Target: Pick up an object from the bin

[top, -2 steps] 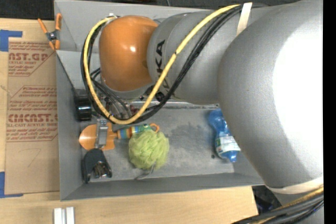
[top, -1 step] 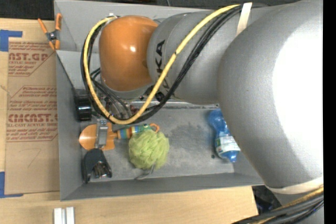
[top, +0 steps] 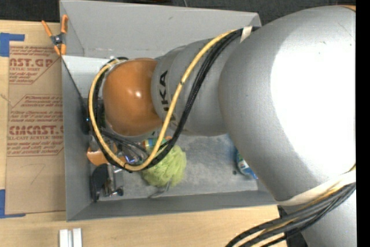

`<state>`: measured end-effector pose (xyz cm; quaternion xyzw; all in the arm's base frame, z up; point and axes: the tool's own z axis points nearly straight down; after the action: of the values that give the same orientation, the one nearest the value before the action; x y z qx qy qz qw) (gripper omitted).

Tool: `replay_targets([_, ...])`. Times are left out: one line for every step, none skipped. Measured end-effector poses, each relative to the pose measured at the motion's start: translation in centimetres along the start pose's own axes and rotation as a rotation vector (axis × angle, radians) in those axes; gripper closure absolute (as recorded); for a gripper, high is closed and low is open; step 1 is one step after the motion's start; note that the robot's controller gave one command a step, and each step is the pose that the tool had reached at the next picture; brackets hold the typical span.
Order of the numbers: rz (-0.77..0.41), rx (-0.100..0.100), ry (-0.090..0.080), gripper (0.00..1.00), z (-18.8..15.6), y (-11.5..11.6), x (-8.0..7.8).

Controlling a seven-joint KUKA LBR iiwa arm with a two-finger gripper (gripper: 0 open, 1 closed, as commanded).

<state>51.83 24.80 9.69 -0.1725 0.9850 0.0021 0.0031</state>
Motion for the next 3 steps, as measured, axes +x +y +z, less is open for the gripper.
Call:
replay_targets([0.092,-0.002,0.004,0.0,2.4,-1.2,-1.3])
replay_targets([-0.26,-0.001,-0.02,1.0,2.1,-0.4,0.8])
replay_targets([-0.26,-0.002,-0.02,1.0,2.1,-0.4,0.8])
